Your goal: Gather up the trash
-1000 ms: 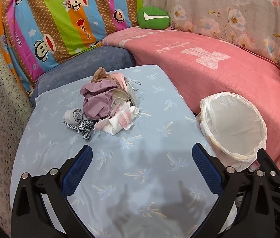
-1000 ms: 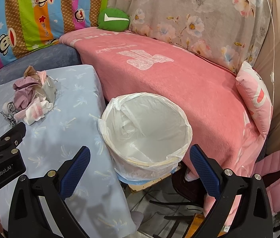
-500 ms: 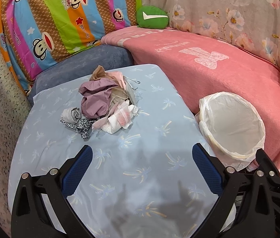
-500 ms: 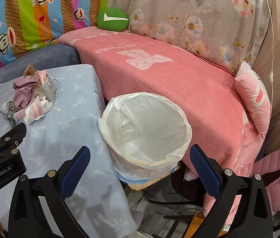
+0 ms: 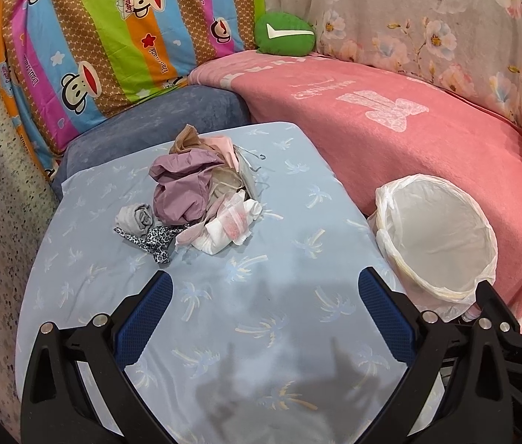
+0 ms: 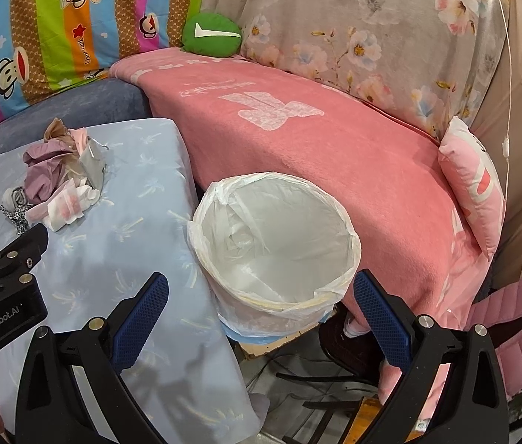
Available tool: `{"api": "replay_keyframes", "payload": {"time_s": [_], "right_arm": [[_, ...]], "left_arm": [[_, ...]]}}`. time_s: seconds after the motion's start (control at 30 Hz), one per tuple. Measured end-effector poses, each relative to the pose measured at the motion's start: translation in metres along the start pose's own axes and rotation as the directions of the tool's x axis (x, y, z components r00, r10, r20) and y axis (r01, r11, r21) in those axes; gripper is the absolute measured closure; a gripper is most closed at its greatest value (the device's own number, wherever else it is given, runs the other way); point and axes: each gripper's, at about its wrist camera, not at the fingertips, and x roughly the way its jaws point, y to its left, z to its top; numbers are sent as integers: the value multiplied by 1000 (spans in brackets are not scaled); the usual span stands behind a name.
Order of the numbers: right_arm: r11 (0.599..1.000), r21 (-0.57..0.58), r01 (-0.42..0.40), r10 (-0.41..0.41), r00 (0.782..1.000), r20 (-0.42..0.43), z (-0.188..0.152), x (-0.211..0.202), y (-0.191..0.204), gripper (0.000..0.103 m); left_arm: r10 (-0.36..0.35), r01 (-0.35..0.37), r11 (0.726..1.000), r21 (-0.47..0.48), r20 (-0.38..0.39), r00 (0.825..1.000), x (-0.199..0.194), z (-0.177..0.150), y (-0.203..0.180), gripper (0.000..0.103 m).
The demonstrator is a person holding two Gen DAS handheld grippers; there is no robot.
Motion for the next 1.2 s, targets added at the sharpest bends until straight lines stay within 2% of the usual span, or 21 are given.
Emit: {"api": "replay_keyframes", "payload": {"time_s": [0.47,0.87,1.2], "right_arm": [[1000,18,6,-6,1000,6,9,3,10,6],[999,-1,-52,52,998,34,23,14,50,6],[991,-32,-133,133,991,0,36,42,104,6]], "left_arm": [[-39,39,999,-23,2,999,6,6,14,7],[-11,10,994,-111,-10,1000,35,10,69,7],[42,-54,980,-192,-66,997,75,1,133,7]]}}
